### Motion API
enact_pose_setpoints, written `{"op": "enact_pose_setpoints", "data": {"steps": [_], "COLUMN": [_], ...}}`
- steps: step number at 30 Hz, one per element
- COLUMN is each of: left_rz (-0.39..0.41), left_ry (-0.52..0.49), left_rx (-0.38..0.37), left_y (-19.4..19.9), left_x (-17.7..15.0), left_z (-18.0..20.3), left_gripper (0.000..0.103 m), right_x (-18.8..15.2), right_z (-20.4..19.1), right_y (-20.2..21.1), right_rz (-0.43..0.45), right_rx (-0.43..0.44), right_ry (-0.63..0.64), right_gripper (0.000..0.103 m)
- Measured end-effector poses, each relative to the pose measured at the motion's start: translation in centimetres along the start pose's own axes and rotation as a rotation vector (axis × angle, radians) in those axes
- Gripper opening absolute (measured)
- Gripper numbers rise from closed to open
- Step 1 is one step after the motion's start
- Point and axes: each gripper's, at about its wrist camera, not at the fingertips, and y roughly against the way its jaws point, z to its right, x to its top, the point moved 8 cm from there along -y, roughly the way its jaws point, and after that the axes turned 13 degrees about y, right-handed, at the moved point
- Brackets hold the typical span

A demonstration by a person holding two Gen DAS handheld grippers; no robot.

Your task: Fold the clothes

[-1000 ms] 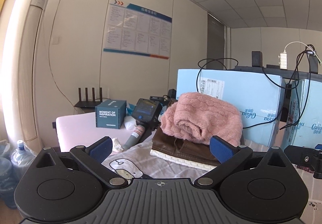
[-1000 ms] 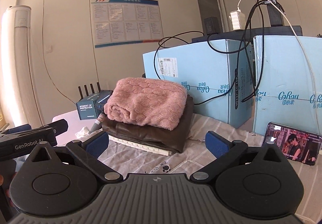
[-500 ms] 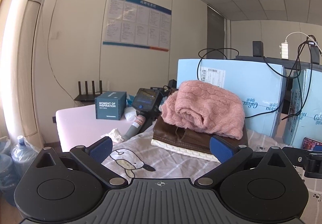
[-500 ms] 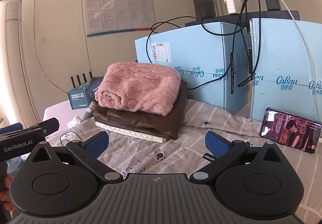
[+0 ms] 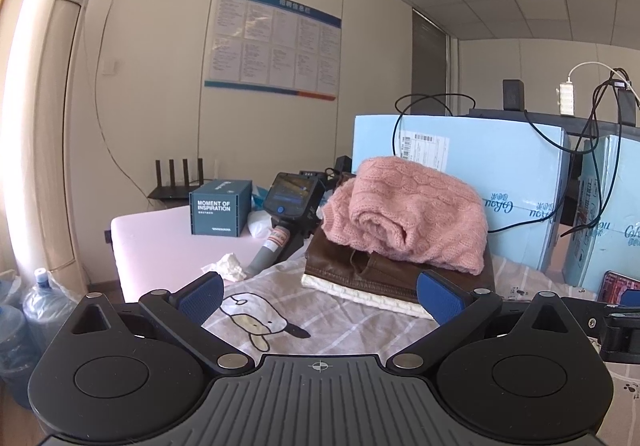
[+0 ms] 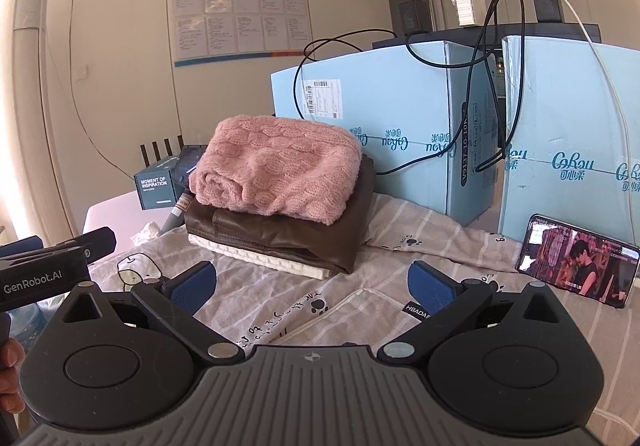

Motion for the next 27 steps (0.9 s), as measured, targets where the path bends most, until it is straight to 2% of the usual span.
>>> {"op": "enact_pose_setpoints", "data": {"steps": [27], "left_rz": [-0.043], "left_ry": [-0.029], "left_rx": [-0.018], "left_y": [-0.3], "left_x": [-1.1], "left_z": [0.7], "left_gripper": [0.103], "right_x": [-0.8], "right_z": [-0.1], "right_y": [-0.7], "right_rz": [-0.046], "right_rx": [-0.012], "right_ry": [0.020], "right_gripper": [0.103]}}
